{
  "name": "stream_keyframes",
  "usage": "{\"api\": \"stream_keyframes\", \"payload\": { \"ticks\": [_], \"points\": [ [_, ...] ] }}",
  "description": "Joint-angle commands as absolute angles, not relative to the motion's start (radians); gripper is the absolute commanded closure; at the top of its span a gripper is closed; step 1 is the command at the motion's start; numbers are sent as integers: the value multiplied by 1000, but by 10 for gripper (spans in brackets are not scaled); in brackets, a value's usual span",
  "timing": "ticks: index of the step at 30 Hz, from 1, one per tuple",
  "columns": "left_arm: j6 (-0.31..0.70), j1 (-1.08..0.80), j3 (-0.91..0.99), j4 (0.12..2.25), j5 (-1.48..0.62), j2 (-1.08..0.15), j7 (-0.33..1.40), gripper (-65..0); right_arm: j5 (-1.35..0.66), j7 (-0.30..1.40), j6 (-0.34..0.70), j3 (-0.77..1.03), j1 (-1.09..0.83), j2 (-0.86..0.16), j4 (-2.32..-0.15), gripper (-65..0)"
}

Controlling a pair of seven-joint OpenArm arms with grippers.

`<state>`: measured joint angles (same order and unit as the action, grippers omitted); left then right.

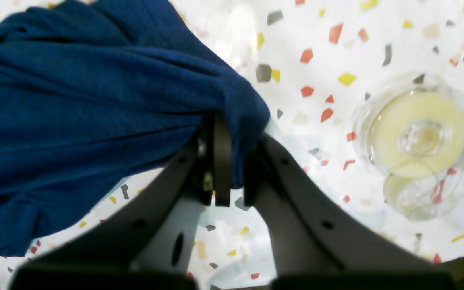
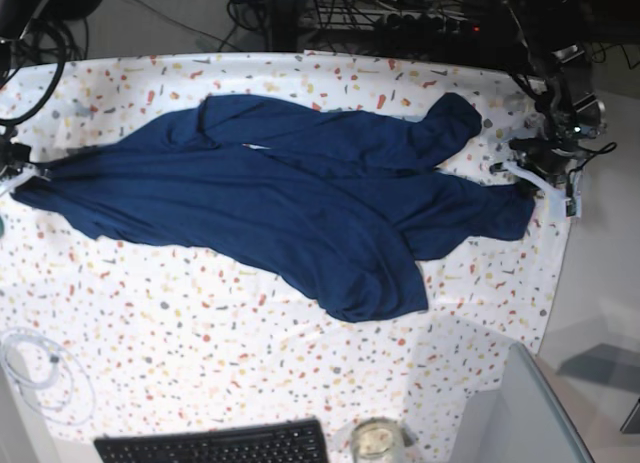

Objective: Layout the t-shirt on the table in an organized manner, then fold the t-shirt properly
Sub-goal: 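Release the fabric and lift the left gripper clear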

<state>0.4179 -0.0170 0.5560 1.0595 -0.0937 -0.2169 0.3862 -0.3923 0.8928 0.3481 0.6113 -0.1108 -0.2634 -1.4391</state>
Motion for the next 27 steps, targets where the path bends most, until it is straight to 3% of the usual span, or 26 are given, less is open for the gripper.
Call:
{"api": "stream_keyframes", "payload": {
  "ticks": [1,10,15,22,24,27],
  "points": [
    [407,-7,561,1072,-91,-245,377,0,-398,872,346,615,-99,-297,-1455,0],
    [409,-7,561,1090,-91,-286,377,0,-398,869,346,610,-62,-300,-1457,0],
    [409,-81,561,1244,-99,-277,384,0,-398,877,352,611,-56,-294,-1512,0],
    [412,-251,561,1360,-381,-314,384,0,-400,877,346,618,-107,-271,-1555,-3],
    [412,-297,561,1356,-455,-335,380,0,-400,880,346,613,-125,-268,-1557,-48],
    [414,-360,604,1356,-550,-361,378,0,-400,940,344,613,-139,-265,-1564,-249]
  ]
}}
